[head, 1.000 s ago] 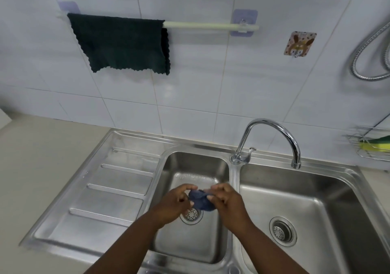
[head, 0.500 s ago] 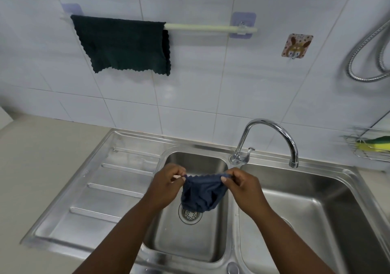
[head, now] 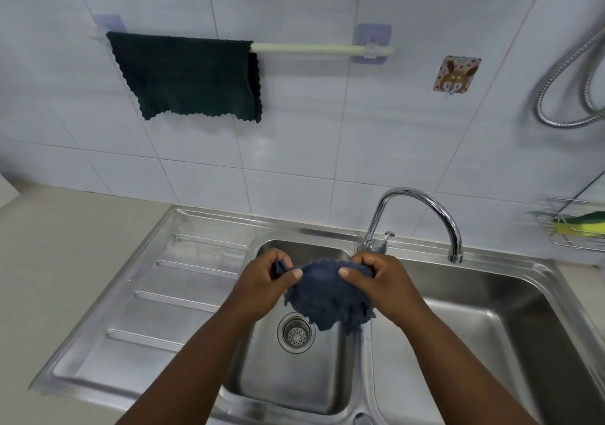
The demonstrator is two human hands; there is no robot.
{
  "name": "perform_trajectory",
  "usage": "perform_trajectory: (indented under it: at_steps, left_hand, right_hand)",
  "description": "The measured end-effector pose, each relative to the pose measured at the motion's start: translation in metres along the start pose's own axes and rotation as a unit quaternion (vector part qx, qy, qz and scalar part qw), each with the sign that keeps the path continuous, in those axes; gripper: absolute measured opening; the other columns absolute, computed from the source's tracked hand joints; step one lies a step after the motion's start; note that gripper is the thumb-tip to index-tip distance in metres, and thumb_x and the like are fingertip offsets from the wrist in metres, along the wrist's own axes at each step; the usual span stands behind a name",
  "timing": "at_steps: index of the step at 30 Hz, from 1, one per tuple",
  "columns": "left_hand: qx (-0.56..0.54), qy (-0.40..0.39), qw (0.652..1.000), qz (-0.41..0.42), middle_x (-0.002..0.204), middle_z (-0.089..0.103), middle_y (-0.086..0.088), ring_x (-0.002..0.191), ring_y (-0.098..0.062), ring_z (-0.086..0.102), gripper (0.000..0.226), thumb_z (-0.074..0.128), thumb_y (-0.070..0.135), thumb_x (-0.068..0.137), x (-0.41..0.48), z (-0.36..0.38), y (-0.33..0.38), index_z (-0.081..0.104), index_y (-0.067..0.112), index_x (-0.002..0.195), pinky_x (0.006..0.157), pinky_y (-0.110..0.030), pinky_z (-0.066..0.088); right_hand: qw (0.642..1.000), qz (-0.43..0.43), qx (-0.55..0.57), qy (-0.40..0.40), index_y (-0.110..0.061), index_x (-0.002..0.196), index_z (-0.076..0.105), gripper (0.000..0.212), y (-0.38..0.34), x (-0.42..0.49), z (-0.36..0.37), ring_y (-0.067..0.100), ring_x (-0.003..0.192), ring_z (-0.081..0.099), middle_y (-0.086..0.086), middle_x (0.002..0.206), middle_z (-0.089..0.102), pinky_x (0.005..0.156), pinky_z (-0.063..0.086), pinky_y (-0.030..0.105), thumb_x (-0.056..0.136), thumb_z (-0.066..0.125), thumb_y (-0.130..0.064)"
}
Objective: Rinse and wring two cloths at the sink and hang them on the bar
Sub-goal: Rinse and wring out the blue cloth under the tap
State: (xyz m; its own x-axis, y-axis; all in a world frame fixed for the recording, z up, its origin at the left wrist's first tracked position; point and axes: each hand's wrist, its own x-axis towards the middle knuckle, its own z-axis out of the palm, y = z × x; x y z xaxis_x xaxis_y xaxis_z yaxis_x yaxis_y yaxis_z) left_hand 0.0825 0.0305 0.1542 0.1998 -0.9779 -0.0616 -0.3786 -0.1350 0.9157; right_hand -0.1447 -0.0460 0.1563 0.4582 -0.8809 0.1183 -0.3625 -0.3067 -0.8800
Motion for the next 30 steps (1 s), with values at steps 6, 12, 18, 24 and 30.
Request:
perform_trajectory:
  at_steps: [6,12,18,24,30]
  left_hand:
    - [0.079,0.041,0.994,0.062,0.088,0.064,0.011,0.085,-0.002,0.06,0.015,0.06,0.011,0.091,0.007,-0.017,0.015,0.059,0.026,0.09,0.07,-0.011,0.043]
    - [0.16,0.048,0.984,0.059,0.096,0.064,0.012,0.085,0.004,0.057,0.021,0.055,0.007,0.094,0.015,-0.053,0.005,0.071,0.018,0.102,0.076,-0.005,0.038]
    - [0.237,-0.05,0.968,0.065,0.088,0.073,0.004,0.078,-0.008,0.067,0.014,0.07,0.014,0.086,0.027,-0.087,0.013,0.074,0.026,0.09,0.067,-0.023,0.059]
    - [0.236,0.213,0.908,0.273,0.092,0.069,0.005,0.08,-0.005,0.065,0.025,0.062,-0.002,0.086,0.024,-0.108,0.056,0.071,0.02,0.093,0.076,-0.009,0.053]
    - [0.313,-0.028,0.939,0.136,0.088,0.075,-0.006,0.081,-0.013,0.069,0.02,0.065,-0.003,0.084,-0.007,-0.057,-0.019,0.076,0.013,0.089,0.083,-0.035,0.057]
  right_hand:
    - [0.977,0.03,-0.13,-0.165,-0.039,0.063,0.058,0.025,0.01,-0.001,-0.007,-0.003,0.057,0.054,-0.02,0.062,0.059,0.052,0.041,0.011,0.07,0.082,-0.036]
    - [0.946,0.122,-0.2,-0.226,-0.026,0.065,0.063,0.021,0.036,-0.008,-0.014,-0.001,0.054,0.061,-0.006,0.067,0.066,0.056,0.047,0.015,0.083,0.074,-0.021]
    - [0.965,0.078,-0.233,-0.091,-0.043,0.052,0.065,0.041,0.011,0.015,-0.042,-0.002,0.055,0.054,-0.011,0.058,0.059,0.055,0.042,0.016,0.085,0.071,-0.019]
    - [0.957,-0.148,-0.146,0.2,-0.02,0.116,0.071,0.037,-0.038,0.025,-0.062,0.01,0.095,0.068,-0.009,0.109,0.069,0.086,0.05,0.017,0.087,0.061,0.001]
    - [0.917,-0.002,-0.337,-0.213,-0.016,0.084,0.074,0.016,0.015,-0.011,-0.032,0.012,0.079,0.06,-0.002,0.082,0.065,0.068,0.041,0.017,0.09,0.06,-0.01]
